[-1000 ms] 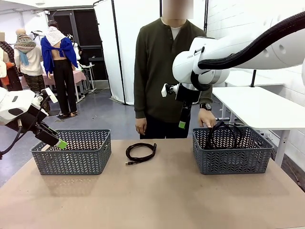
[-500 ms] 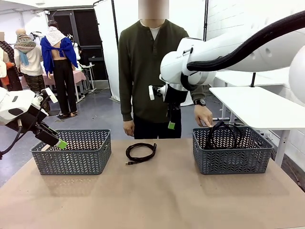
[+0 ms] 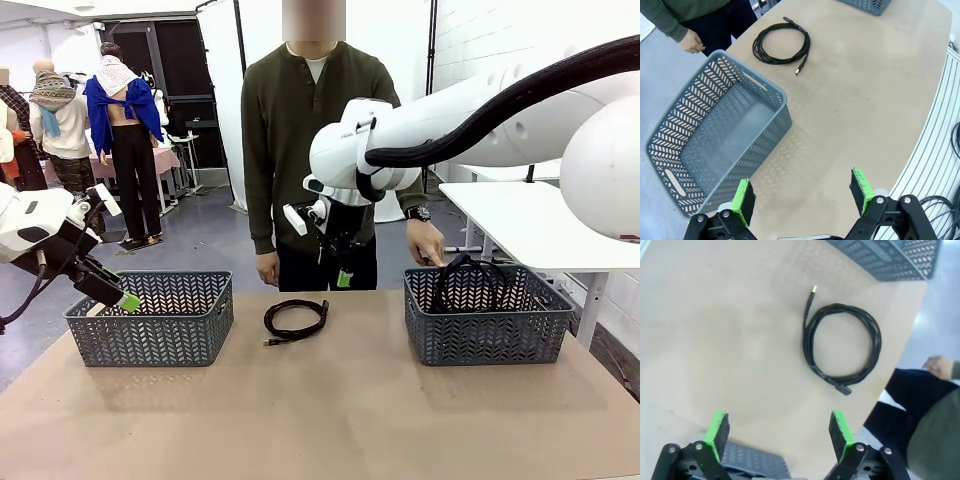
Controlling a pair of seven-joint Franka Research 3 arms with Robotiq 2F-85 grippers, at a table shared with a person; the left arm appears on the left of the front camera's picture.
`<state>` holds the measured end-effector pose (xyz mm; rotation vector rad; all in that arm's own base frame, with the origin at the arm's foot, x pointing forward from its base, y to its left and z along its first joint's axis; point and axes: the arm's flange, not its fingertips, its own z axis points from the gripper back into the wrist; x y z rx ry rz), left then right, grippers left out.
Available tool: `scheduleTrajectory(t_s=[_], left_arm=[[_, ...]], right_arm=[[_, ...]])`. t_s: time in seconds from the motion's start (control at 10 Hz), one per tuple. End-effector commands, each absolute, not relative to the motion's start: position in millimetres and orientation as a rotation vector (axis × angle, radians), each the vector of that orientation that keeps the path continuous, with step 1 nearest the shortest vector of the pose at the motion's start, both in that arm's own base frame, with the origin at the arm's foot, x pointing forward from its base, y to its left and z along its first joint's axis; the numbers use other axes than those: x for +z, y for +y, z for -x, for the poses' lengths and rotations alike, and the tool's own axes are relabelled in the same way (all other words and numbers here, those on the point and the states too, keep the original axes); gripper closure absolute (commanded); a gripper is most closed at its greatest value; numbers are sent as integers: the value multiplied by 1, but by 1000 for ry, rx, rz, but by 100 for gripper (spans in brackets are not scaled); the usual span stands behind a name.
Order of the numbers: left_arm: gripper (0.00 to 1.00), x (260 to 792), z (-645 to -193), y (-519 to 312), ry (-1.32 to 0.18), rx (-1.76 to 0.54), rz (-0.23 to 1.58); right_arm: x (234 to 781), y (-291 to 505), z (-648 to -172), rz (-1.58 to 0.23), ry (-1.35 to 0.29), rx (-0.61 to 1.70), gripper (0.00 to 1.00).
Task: Organize the cables according to human instructions.
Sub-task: Pick up a bundle of cables and place it in the basket indicated by the human.
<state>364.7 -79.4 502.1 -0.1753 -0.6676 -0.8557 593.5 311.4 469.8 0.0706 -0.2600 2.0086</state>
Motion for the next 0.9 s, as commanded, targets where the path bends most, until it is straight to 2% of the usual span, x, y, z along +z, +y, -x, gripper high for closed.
scheduleTrajectory(t_s=[0.0,0.8], left_arm=[[0,501,-366,-78,-674,-855,189],[0,501,-366,-78,-674,-855,189]], right_arm=[[465,314,-603,-33,-230,2085,0],[465,315,-595,-58,-240,2040,0]])
